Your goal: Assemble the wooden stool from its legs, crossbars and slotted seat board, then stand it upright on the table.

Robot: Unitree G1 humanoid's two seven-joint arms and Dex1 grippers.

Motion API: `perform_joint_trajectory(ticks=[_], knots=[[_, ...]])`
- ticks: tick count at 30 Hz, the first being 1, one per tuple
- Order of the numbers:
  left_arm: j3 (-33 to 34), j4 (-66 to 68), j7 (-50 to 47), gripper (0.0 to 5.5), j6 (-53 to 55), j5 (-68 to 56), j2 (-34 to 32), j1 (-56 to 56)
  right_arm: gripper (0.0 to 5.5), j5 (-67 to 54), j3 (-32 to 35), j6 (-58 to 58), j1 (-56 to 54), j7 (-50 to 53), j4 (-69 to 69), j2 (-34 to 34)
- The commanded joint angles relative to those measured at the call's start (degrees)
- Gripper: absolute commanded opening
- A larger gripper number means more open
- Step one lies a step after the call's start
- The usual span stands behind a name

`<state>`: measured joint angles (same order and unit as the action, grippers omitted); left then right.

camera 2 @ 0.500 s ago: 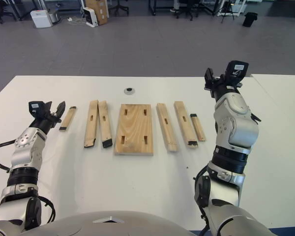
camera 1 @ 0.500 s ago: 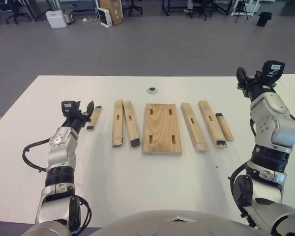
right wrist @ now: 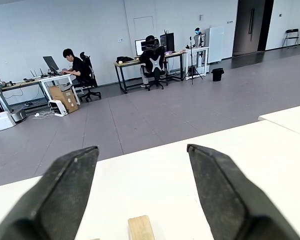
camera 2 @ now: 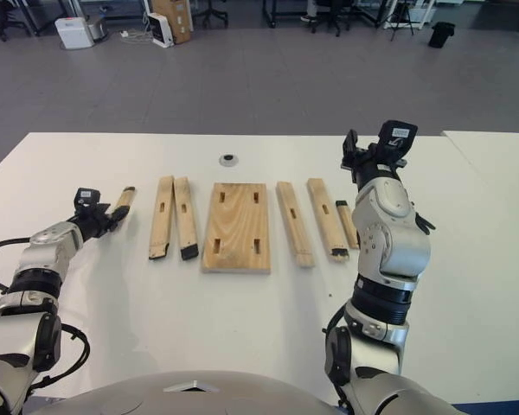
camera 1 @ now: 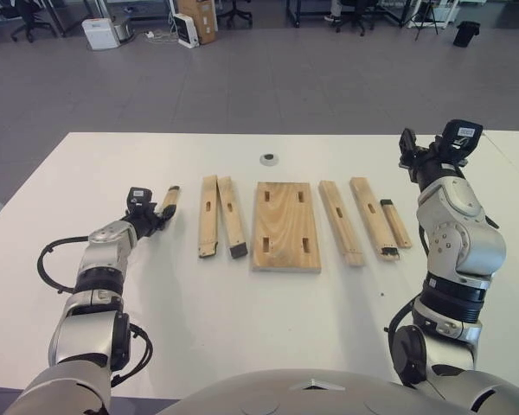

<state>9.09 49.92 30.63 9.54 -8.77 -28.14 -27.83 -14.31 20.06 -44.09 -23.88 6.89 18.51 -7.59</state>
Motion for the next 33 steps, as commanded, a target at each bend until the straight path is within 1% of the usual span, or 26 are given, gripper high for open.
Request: perform_joint_trajectory(ticks=[1,5,11,13,15,18,20,22,24,26,28,33], knots=[[-2.3,2.6,1.3,2.89,2.2,2.7,-2.0,-0.8,3.28,-0.8,0.7,0.2,1.1,1.5,1.4,2.0],[-3.2,3.2,2.7,2.29,4.5,3.0,-2.4,1.3,3.30,-1.1,1.1,0.1,1.2,2.1,2.0,2.4],[-3.7,-2.0,4.2,1.33,6.0,2.6,-1.1,6.9,3.30,-1.8,1.1,0.0,1.5,2.6,2.1,2.7],[-0.9,-4.4,3.2,1.29,6.7,0.1,-0.6,7.3,3.30,-2.2,0.9,-0.3,1.4,2.4,1.8,2.7],[1.3,-6.7,1.7,1.29,5.2,-1.5,-1.1,4.3,3.30,-3.1,1.0,-0.6,1.4,1.8,1.5,2.8],[1.0,-13.4,3.7,1.29,-4.8,-1.6,-1.7,-0.8,3.30,-7.5,1.4,-0.3,1.1,-0.3,1.1,5.1],[-0.2,-21.4,7.3,1.29,-8.2,-4.0,0.0,-3.8,3.30,-14.3,1.2,-0.9,-0.7,-2.8,2.0,8.7],[-2.0,-29.2,11.3,1.29,-10.7,-7.5,3.1,-5.9,3.30,-23.3,1.2,-1.3,-3.8,-5.6,2.2,12.6],[-3.7,-34.4,14.6,1.29,-10.4,-11.9,6.8,-7.6,3.30,-31.4,-0.5,-3.2,-7.9,-8.3,0.1,15.6],[-5.7,-37.1,16.9,1.29,-8.4,-14.2,9.1,-8.8,3.30,-35.5,-1.2,-3.1,-11.6,-8.4,-2.1,16.9],[-7.6,-38.7,17.8,1.29,-6.1,-15.5,11.2,-9.7,3.30,-37.6,-1.6,-2.0,-12.8,-7.6,-3.2,17.1],[-10.4,-40.8,19.6,1.29,-3.4,-15.6,12.4,-9.4,3.30,-42.9,-2.5,0.1,-12.6,-5.3,-5.3,18.9]])
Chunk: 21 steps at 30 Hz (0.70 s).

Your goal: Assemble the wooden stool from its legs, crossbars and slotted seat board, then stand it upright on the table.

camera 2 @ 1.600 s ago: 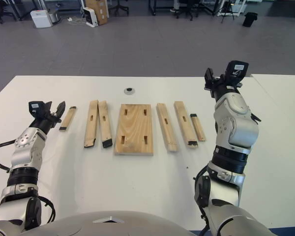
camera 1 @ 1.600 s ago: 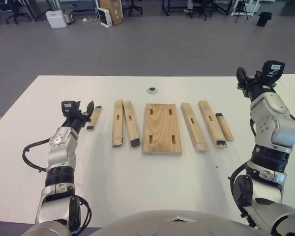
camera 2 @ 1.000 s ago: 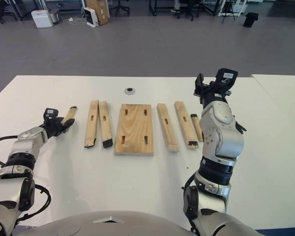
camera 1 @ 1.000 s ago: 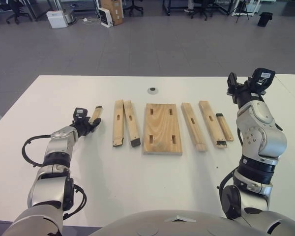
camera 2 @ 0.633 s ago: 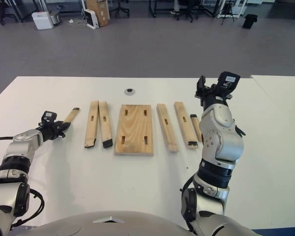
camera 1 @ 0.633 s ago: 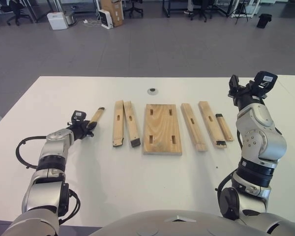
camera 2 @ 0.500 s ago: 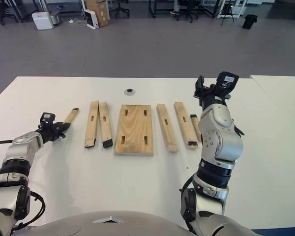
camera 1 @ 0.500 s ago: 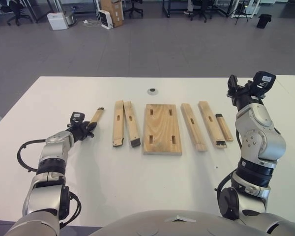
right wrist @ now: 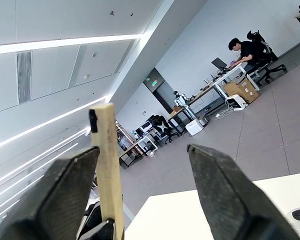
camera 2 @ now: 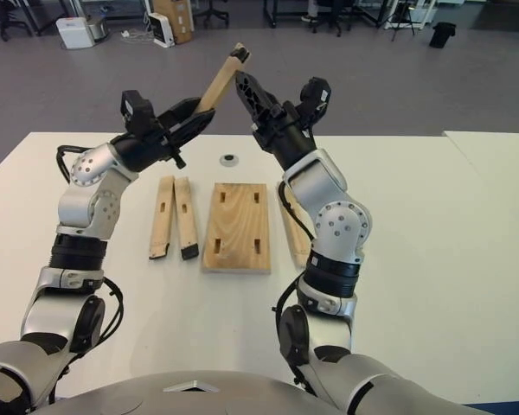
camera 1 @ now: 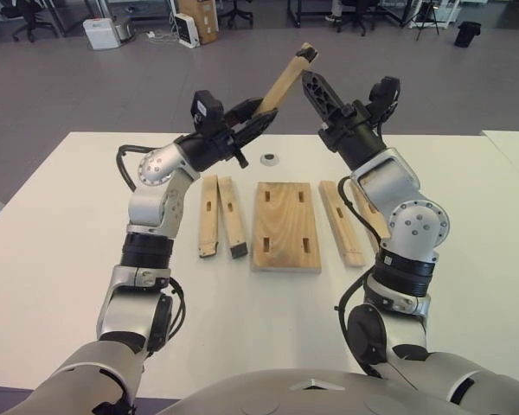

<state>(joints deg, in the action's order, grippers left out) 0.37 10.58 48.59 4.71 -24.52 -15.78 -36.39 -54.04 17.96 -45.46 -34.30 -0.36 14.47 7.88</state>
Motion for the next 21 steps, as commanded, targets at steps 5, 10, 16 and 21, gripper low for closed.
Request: perform_joint_trajectory(ticks=[5,10,16,21], knots=[[-3.4,0.0,2.9,1.29,1.0,1.6,0.2,-0.5,3.11,-6.8,-0.8,4.3,-1.6,3.1,-3.0,2.9],[-3.6,1.5,0.6,1.29,0.2,3.9,0.2,-0.8,2.17,-8.3,-2.1,5.5,0.6,4.1,-2.2,1.8],[-4.9,2.0,0.9,1.29,-3.4,7.0,0.1,-0.3,0.86,-8.8,-3.2,7.2,2.8,6.2,-2.7,1.7],[-4.7,2.4,-0.4,1.29,-6.3,8.8,0.3,0.0,0.42,-8.5,-3.5,8.8,3.4,7.3,-3.8,1.6]])
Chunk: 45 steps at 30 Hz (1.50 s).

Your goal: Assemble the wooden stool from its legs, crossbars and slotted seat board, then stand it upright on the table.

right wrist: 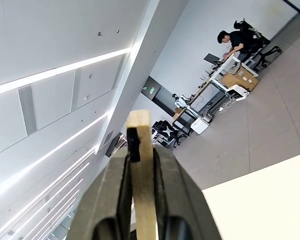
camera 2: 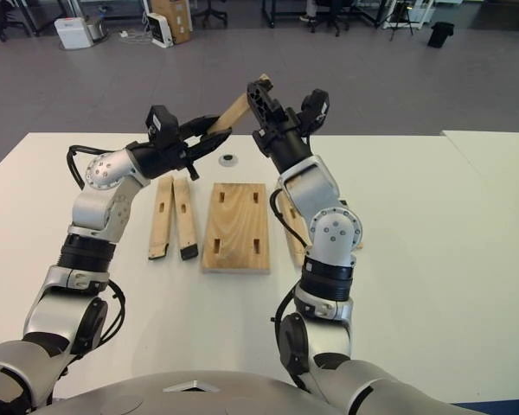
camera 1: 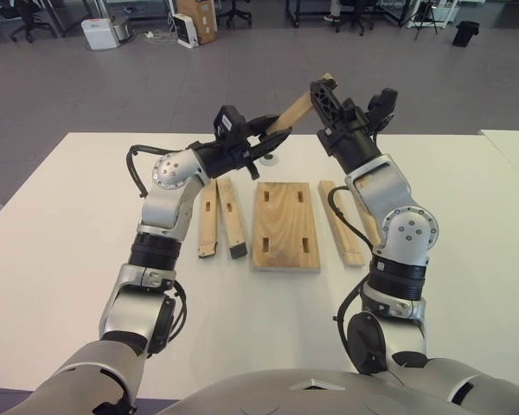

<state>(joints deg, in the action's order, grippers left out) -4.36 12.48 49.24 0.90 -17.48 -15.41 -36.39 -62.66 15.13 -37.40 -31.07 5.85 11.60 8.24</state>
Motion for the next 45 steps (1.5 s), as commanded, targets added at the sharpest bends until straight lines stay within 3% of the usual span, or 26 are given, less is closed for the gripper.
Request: perform_joint_trajectory(ticks=[1,5,10,12,15,19,27,39,45], knots=[[1.0,0.8,-2.3,1.29,-2.7,1.5,0.4,0.0,0.42,0.4,-0.6,1.1,0.1,1.4,-1.0,0.9],[5.2,2.5,-8.2,2.12,0.0,0.0,1.0,0.1,0.42,9.2,-1.2,4.6,-0.5,1.6,-0.8,-4.9],[10.4,4.3,-21.2,2.16,-4.2,5.4,0.7,6.6,0.42,28.5,-6.4,11.2,8.1,-1.8,1.7,-14.5],[12.7,4.7,-30.5,2.16,-4.9,8.0,2.6,8.4,0.42,35.4,-9.7,14.6,12.4,-5.0,0.0,-17.6],[13.0,3.8,-32.8,2.16,-4.7,7.5,3.7,10.4,0.42,42.7,-13.2,20.4,15.4,-9.3,-2.3,-19.9],[12.1,3.4,-33.1,2.16,-5.6,8.3,3.4,11.4,0.42,47.7,-13.2,24.7,18.6,-9.6,-7.9,-19.3],[13.0,1.8,-32.9,2.16,-4.3,6.8,3.3,12.6,0.42,46.8,-11.8,24.8,21.5,-10.0,-9.7,-14.6],[12.4,2.7,-33.2,2.16,-6.6,8.4,3.5,15.4,0.42,49.8,-9.5,26.6,20.1,-7.4,-13.9,-12.9],[10.6,2.7,-32.8,2.16,-8.6,10.2,3.7,17.3,0.42,52.2,-10.0,34.4,17.7,-9.6,-27.5,-11.9]])
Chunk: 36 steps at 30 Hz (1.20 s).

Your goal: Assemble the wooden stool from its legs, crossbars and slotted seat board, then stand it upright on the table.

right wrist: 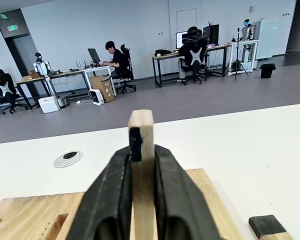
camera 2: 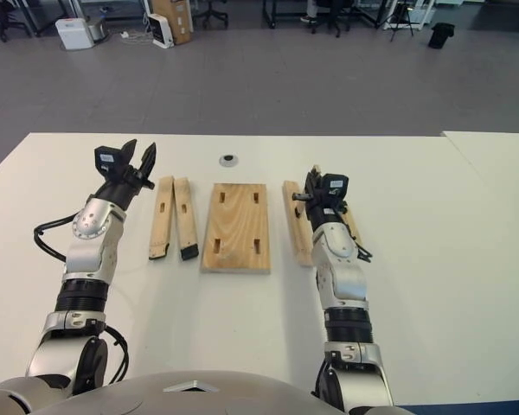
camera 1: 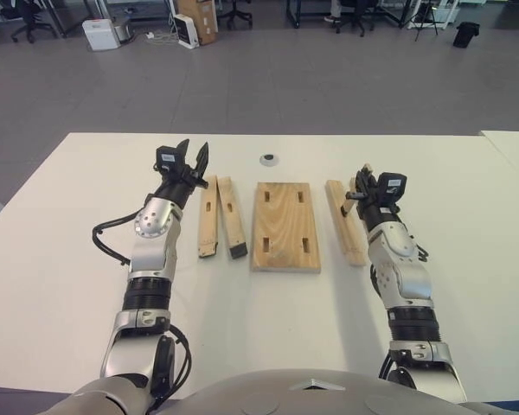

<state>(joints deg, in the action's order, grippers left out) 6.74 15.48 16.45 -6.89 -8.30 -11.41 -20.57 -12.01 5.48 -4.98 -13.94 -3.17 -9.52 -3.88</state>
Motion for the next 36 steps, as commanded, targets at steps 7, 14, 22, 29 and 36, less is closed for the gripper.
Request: perform_joint_trajectory(ticks=[7,14,22,29,36], knots=[[0.3,-2.3,0.9,2.16,-0.4,-0.5,-1.0,3.9,0.42,4.4,-3.0,9.0,13.0,-5.7,-4.9,-1.5],[1.0,-3.2,1.2,2.16,0.5,-1.7,-0.9,4.4,0.41,1.7,-2.0,0.8,15.1,-4.8,-1.2,-1.3],[1.0,-4.2,-0.8,2.16,-0.6,-1.0,0.4,6.2,0.41,1.7,-2.5,-14.0,11.9,-4.5,2.6,-4.4],[0.9,-4.6,-0.9,2.16,-3.0,-1.0,0.5,7.5,0.41,0.2,-0.2,-16.2,9.9,-5.5,1.4,-6.0],[0.9,-5.6,-2.1,2.16,-5.8,-0.6,1.4,8.1,1.89,0.5,-1.7,-18.3,9.5,-6.4,7.2,-5.8]])
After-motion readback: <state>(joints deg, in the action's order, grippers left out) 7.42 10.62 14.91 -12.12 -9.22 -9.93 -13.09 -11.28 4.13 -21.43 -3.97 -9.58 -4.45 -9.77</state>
